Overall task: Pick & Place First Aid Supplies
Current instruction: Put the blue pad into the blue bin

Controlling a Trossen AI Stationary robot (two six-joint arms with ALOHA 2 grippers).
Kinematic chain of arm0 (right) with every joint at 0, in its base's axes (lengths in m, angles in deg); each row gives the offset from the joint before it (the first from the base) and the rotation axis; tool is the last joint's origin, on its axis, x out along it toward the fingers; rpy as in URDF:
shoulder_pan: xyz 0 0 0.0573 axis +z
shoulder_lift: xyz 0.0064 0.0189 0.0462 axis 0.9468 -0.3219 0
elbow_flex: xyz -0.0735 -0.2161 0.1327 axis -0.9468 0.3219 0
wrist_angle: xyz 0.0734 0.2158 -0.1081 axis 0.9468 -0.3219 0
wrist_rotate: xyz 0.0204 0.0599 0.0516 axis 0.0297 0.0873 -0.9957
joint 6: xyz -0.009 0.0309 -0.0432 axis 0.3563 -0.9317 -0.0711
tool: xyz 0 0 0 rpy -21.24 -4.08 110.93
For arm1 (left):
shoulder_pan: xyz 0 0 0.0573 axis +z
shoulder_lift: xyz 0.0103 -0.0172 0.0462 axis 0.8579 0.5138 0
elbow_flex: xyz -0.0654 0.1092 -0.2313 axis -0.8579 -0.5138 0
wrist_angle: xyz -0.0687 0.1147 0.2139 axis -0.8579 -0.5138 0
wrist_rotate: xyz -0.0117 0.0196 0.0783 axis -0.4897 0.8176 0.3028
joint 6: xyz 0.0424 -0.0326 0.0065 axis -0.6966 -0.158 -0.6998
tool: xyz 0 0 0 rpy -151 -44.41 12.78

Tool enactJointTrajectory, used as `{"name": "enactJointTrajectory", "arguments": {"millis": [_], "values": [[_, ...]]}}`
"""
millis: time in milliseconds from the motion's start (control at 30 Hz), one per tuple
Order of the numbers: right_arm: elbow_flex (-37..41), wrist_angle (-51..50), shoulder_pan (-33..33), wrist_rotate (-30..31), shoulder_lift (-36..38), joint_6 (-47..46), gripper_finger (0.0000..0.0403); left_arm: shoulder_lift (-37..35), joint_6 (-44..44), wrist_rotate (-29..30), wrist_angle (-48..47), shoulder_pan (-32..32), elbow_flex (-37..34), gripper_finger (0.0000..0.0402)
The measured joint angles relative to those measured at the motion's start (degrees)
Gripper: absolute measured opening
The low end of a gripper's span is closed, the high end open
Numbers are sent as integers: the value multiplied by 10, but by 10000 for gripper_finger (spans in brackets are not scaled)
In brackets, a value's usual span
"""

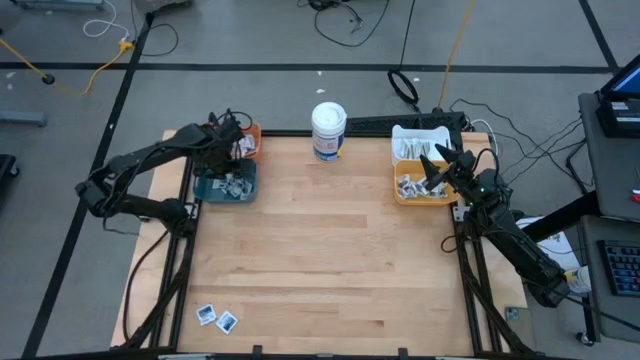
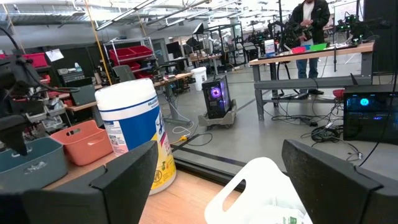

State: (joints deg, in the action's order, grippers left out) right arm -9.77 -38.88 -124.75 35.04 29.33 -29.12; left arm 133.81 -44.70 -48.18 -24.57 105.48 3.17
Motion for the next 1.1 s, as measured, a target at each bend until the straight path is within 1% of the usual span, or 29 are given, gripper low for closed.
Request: {"name": "enactJointTrajectory", "arguments": {"millis": [100, 233, 467, 733, 900, 1100], "values": [[0, 0, 0, 0, 0, 0, 337, -17, 36, -22, -1, -33, 0, 246], [0, 0, 0, 0, 0, 0, 337, -38, 114, -21, -4, -114, 0, 240], [0, 0, 0, 0, 0, 0, 337, -42, 229, -25, -2, -291, 0, 230], [0, 0, 0, 0, 0, 0, 337, -42, 378, -27, 6, -482, 0, 231], [0, 0, 0, 0, 0, 0, 337, -42, 491, -27, 8, -603, 0, 234], [0, 0, 0, 0, 0, 0, 337, -42, 650, -22, 8, -748, 0, 236]]}}
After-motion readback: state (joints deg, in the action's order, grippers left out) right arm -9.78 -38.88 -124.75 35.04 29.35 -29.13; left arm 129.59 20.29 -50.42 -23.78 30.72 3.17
